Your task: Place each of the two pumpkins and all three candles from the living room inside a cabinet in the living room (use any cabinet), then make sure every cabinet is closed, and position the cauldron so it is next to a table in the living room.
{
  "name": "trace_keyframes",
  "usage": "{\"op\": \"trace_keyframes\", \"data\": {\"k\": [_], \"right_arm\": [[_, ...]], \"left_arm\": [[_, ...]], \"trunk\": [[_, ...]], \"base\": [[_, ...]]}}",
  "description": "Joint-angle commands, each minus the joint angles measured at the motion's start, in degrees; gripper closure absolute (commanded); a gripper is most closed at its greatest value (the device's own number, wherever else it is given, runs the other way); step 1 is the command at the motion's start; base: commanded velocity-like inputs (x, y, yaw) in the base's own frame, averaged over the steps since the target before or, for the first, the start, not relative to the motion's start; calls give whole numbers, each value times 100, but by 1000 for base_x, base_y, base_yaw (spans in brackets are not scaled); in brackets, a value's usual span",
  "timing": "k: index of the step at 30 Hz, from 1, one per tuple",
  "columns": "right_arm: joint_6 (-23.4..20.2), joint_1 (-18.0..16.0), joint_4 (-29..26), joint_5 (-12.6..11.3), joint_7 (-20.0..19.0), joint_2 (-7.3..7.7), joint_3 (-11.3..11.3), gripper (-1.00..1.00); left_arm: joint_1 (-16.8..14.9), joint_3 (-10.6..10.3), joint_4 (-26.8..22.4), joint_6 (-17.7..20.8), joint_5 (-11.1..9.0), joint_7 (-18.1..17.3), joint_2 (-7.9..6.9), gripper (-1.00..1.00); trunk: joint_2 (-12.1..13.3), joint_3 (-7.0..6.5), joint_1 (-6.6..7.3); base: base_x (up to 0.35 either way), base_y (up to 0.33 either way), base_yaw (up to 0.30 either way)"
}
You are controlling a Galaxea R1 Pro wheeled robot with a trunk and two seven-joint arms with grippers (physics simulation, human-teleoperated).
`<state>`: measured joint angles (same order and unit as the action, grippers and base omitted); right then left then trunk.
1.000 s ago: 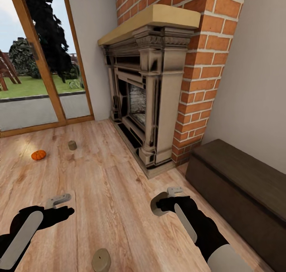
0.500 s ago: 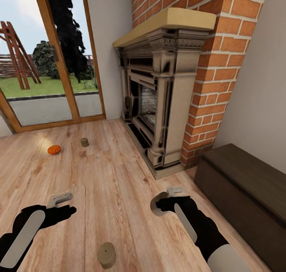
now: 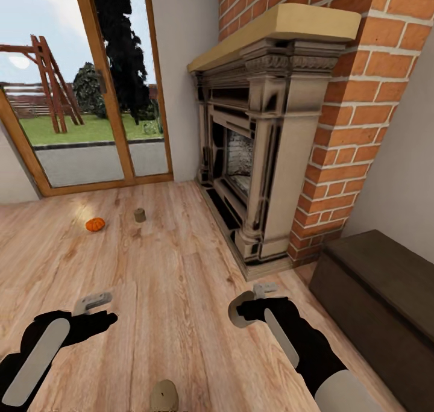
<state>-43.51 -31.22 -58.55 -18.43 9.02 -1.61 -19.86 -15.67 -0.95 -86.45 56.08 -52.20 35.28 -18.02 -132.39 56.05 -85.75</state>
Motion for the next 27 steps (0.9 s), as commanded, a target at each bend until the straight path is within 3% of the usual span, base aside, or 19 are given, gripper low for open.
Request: {"op": "trace_keyframes", "data": {"k": [1, 9, 20, 27], "right_arm": [[-17, -3, -8, -56, 56, 3, -9, 100], [-11, -3, -14, -63, 55, 3, -1, 100], [-8, -2, -16, -64, 56, 3, -7, 100], [-8, -4, -16, -64, 56, 3, -9, 100]], "left_arm": [[-6, -10, -4, 8, -54, 60, -2, -100], [-18, -10, -4, 8, -61, 58, 8, -100], [-23, -26, -4, 8, -62, 56, 9, -100], [-23, -28, 1, 8, -62, 27, 9, -100]], "trunk": [[-3, 5, 1], [-3, 5, 1], [-3, 5, 1], [-3, 5, 1]], "base": [[6, -104, 270], [1, -159, 226], [4, -165, 16], [182, -129, 0]]}}
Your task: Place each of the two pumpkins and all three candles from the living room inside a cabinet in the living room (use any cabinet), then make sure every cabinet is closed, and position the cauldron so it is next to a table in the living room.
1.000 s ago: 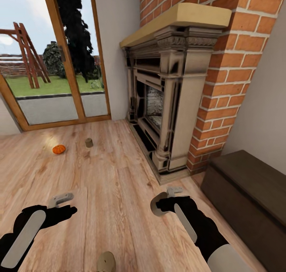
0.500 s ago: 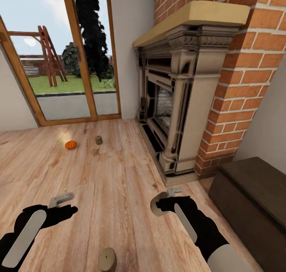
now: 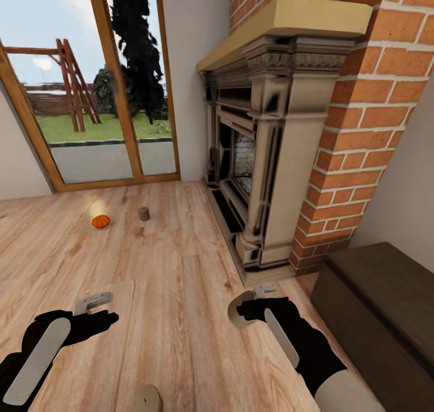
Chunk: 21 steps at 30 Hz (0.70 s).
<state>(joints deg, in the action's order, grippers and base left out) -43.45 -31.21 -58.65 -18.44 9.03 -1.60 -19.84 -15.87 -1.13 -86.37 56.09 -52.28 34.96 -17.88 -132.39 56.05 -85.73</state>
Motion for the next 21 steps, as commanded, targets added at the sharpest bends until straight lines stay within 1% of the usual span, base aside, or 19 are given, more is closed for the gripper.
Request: {"op": "trace_keyframes", "data": {"k": [1, 5, 8, 12, 14, 16, 21], "right_arm": [[-14, -2, -6, -63, 55, 2, -11, 100], [-14, -4, -6, -63, 55, 0, -11, 100], [-14, -4, -6, -63, 55, -1, -11, 100], [-14, -1, -5, -61, 54, 1, -11, 100], [-14, -3, -4, -62, 53, 1, -11, 100], [-14, -2, -4, -63, 52, 1, -11, 100], [-7, -3, -11, -63, 44, 2, -9, 100]], "left_arm": [[-4, -10, -5, 7, -54, 58, -5, -100], [-4, -10, -7, 8, -54, 50, -5, -100], [-4, -24, -16, 7, -54, 42, 9, -100], [-4, -79, -64, 7, -47, 65, 172, -100], [-7, -92, -81, 7, -46, 76, 215, -100], [-10, -94, -85, 7, -44, 79, 223, -100], [-14, -97, -78, 7, -37, 93, 232, -100]], "trunk": [[-2, 6, -2], [-2, 6, -2], [-2, 6, -2], [-2, 6, -2], [-2, 6, -2], [-2, 6, -2], [-203, 95, -111]], "base": [[259, -64, 0], [231, -24, 0], [75, -5, 0], [17, -1, 0], [4, 0, 0], [2, 0, 0], [0, 0, 0]]}}
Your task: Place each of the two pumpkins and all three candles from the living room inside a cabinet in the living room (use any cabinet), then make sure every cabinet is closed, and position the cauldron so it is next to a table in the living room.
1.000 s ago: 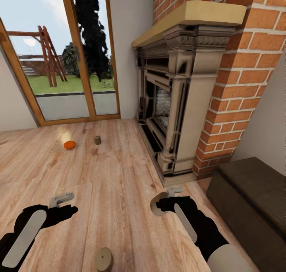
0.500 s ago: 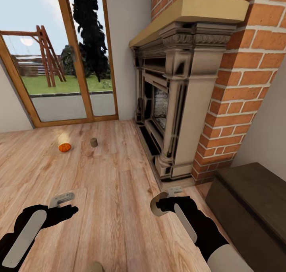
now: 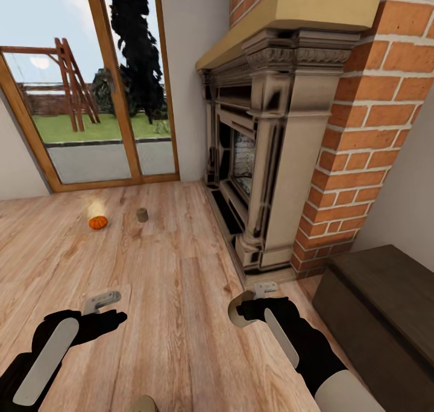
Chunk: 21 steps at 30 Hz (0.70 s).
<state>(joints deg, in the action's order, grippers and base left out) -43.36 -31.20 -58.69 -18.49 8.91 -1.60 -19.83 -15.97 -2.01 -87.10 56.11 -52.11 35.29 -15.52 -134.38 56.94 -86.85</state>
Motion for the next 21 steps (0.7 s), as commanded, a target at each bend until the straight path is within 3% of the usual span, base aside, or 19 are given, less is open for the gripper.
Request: {"op": "trace_keyframes", "data": {"k": [1, 5, 11, 13, 16, 18, 21], "right_arm": [[-16, -4, -7, -59, 53, 1, -11, 100], [-10, -4, -177, -69, 22, 12, -2, 100], [-57, 27, -1318, -73, 21, 36, -2, 100], [-66, 31, -1409, -73, 23, 41, -3, 100], [-89, 34, -1509, -76, 23, 44, -9, 100], [-97, 34, -1523, -78, 23, 45, -11, 100], [-101, 35, -1516, -83, 23, 45, -19, 100]], "left_arm": [[-6, -10, 0, 5, -55, 61, -5, -100], [-17, -10, 33, 5, -60, 72, -4, -100], [-15, -15, 100, 4, -66, 81, -4, -100], [-13, -35, 208, -3, -69, 87, -4, -100], [-14, -57, 755, -45, -47, 67, -2, -100], [-15, -60, 1131, -266, -44, 38, -2, -100], [-16, -119, 1818, -1051, -58, 4, 2, -100]], "trunk": [[-44, 24, -21], [-205, 96, -109], [-445, 203, -241], [-525, 239, -285], [-646, 293, -351], [-726, 329, -395], [-846, 383, -461]], "base": [[0, 0, 0], [0, 0, 0], [0, 0, 0], [0, 0, 0], [0, 0, 0], [0, 0, 0], [0, 0, 0]]}}
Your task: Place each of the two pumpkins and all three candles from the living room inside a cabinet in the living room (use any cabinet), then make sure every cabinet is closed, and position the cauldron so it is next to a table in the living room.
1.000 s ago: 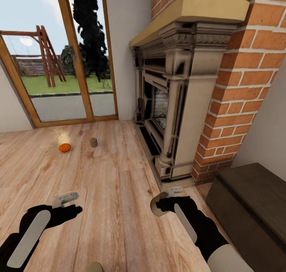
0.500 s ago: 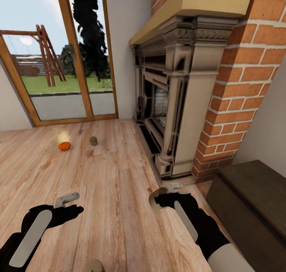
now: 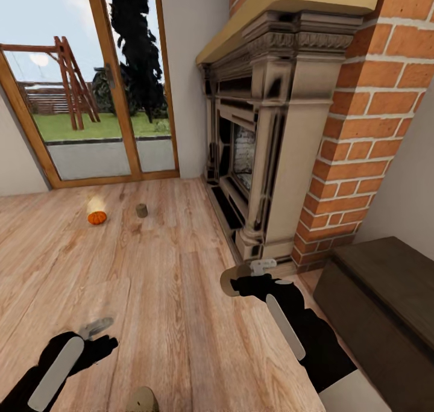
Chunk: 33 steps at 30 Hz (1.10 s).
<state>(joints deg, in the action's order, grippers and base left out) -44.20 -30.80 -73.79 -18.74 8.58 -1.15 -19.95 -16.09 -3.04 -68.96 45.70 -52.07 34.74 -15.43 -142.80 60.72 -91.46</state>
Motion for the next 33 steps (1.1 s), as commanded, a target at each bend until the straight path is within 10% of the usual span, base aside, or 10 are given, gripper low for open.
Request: {"op": "trace_keyframes", "data": {"k": [1, 17, 33], "right_arm": [[-17, -5, -6, -59, 56, 1, -8, 100], [-18, -5, 55, -59, 56, -8, 0, 100], [-16, -5, 17, -56, 57, -8, -6, 100]], "left_arm": [[-4, -82, 189, -188, -61, 53, -5, -100], [0, -1404, 1316, -2176, -62, -643, 47, -100], [0, -1590, 1345, -2283, -34, -916, 269, -100]], "trunk": [[-44, 24, -21], [-66, 378, -62], [-74, 511, -78]], "base": [[0, 0, 0], [0, 0, 0], [0, 0, 0]]}}
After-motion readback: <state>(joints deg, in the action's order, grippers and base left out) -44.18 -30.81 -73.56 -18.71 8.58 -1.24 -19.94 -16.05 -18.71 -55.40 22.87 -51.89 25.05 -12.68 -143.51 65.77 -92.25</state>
